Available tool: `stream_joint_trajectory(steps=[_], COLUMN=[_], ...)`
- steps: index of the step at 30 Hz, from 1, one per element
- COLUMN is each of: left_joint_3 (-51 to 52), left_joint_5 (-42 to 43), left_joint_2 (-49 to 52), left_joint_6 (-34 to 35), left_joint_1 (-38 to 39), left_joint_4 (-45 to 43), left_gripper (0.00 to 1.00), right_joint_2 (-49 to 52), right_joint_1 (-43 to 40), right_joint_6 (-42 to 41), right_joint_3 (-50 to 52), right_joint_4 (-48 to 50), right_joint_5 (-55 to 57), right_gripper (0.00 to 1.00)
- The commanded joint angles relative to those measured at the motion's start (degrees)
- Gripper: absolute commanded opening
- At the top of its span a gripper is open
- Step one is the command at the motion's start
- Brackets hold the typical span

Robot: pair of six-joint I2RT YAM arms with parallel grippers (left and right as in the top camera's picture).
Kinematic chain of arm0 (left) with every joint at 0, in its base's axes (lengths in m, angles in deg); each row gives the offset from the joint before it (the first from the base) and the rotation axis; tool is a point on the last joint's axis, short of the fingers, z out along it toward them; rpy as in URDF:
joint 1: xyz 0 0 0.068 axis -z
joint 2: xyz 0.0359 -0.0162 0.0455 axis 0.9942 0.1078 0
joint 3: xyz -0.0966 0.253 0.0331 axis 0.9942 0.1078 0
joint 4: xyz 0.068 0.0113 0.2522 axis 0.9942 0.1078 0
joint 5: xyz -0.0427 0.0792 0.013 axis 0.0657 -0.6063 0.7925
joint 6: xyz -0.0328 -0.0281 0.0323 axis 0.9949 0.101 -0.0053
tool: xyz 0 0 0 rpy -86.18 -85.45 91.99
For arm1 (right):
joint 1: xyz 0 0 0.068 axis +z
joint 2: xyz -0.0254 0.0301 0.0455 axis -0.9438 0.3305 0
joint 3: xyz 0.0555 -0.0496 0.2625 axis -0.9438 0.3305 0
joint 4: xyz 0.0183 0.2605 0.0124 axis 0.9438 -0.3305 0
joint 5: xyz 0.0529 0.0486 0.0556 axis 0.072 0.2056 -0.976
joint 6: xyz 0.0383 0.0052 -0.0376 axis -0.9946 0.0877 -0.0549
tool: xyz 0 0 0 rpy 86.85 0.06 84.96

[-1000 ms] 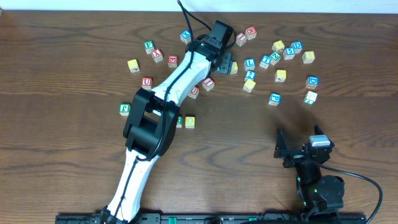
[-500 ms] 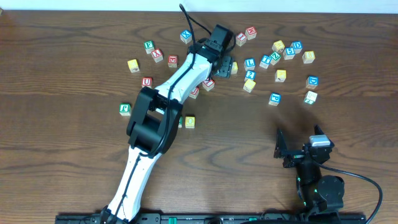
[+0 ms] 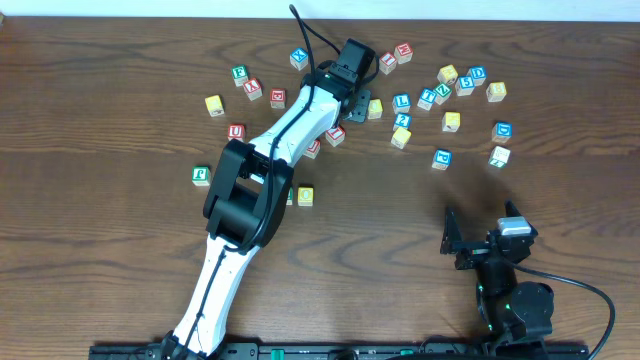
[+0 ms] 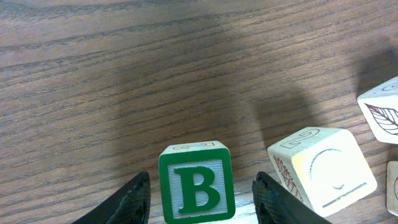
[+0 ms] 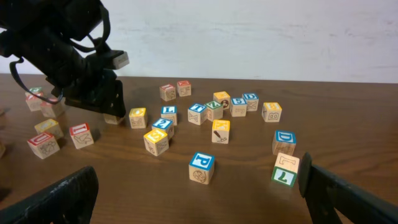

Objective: Spell out ROBOT
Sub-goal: 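Lower the left gripper and grasp the green B block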

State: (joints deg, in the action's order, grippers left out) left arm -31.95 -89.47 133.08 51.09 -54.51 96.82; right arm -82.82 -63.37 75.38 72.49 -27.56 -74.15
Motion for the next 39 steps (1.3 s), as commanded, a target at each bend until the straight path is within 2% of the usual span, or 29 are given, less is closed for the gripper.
stream_joint_trajectory(steps=[1, 37, 39], left_joint_3=[-1.6, -1.6, -1.6], left_joint_5=[-0.68, -2.19, -2.19], left_joint_2=[0.85, 2.47, 2.47], left_joint_6=[-0.22, -1.33, -1.33], left_joint_1=[-0.37, -0.42, -0.42], left_joint_4=[0.09, -2.34, -2.47], left_gripper=[0.52, 0.53, 0.5], right_joint_2=[-0.33, -0.33, -0.33], right_joint_1=[-0.5, -0.5, -0.5], right_joint_6=[-0.37, -0.37, -0.37], right_joint_3=[0.07, 0.07, 0.07], right_joint_4=[-0.22, -0.22, -0.22], right_joint_5=[0.07, 0.07, 0.07], right_gripper=[0.99, 0.99, 0.99])
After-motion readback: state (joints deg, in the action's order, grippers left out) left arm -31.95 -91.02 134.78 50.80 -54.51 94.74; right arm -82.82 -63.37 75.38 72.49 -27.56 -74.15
